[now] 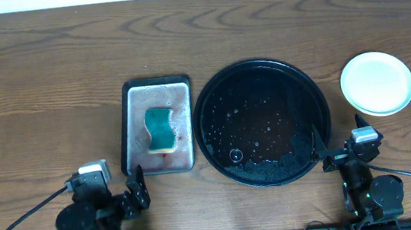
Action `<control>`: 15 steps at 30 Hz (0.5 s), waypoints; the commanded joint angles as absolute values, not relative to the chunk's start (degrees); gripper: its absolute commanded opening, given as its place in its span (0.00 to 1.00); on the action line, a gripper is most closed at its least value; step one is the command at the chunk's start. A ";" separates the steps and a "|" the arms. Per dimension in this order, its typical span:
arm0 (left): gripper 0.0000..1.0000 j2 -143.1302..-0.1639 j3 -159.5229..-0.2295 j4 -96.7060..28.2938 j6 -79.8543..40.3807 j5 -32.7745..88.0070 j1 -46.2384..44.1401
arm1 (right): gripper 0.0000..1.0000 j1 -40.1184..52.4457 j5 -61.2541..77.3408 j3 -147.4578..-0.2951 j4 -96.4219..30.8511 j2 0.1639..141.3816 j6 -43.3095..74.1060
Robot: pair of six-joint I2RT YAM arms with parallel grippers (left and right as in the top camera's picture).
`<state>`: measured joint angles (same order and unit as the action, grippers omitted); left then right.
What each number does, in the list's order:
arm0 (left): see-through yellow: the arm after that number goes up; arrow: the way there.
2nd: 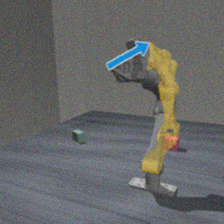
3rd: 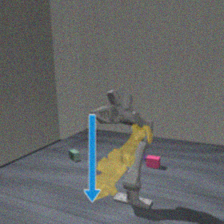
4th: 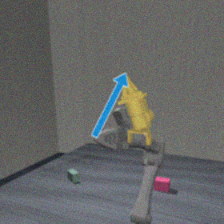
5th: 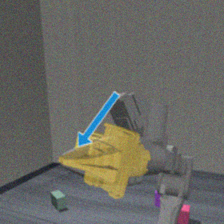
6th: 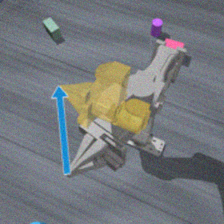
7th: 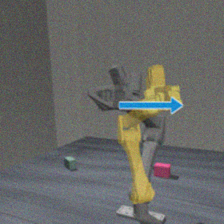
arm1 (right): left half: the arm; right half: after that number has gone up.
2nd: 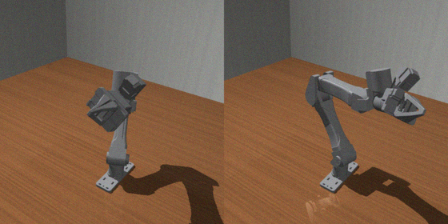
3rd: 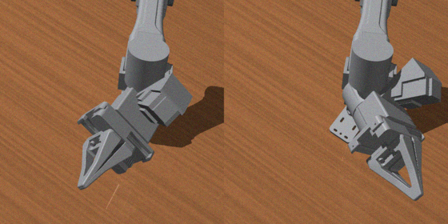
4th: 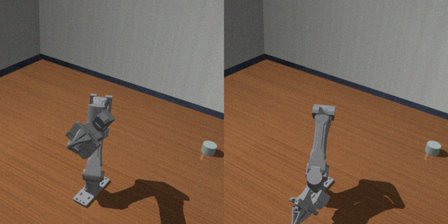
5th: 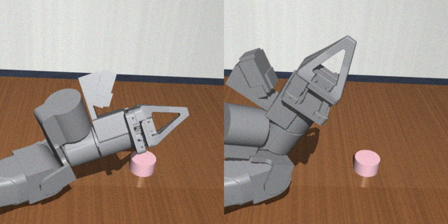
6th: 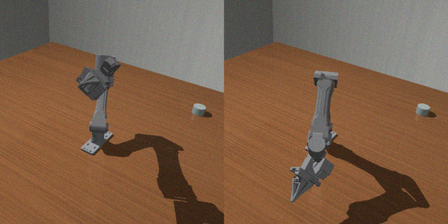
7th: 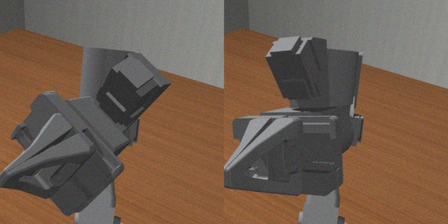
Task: Clean dirty plates on tray and stack at the side
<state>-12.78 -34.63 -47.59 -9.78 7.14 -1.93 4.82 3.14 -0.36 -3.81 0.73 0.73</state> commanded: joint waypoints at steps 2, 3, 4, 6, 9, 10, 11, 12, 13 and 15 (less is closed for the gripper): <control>0.85 -7.44 -25.41 -38.65 -8.25 7.07 0.82 | 0.99 4.38 3.25 -0.32 -4.05 0.32 0.14; 0.85 -5.89 -23.00 -35.29 -8.80 7.05 1.02 | 0.99 4.38 3.25 -0.32 -4.05 0.32 0.14; 0.85 -4.64 -21.19 -32.71 -9.08 7.05 1.08 | 0.99 4.38 3.25 -0.32 -4.05 0.32 0.14; 0.85 -2.42 -17.45 -27.16 -9.54 7.03 1.06 | 0.99 4.38 3.25 -0.30 -4.05 0.32 0.14; 0.85 -0.05 -11.53 -17.28 -11.35 6.81 1.06 | 0.99 4.38 3.25 -0.32 -4.05 0.32 0.14; 0.85 -0.16 -9.91 -13.69 -11.49 6.81 1.06 | 0.99 4.38 3.25 -0.32 -4.05 0.32 0.14; 0.85 -0.14 -7.77 -9.08 -11.97 6.83 1.06 | 0.99 4.38 3.25 -0.32 -4.05 0.32 0.14; 0.85 -0.10 -5.82 -4.71 -12.16 6.79 1.06 | 0.99 4.38 3.25 -0.32 -4.05 0.32 0.14; 0.85 -0.10 -4.62 -1.87 -12.16 6.61 1.06 | 0.99 4.38 3.25 -0.32 -4.05 0.32 0.14; 0.85 -0.10 -1.23 6.20 -12.12 6.35 1.06 | 0.99 4.38 3.25 -0.32 -4.05 0.32 0.14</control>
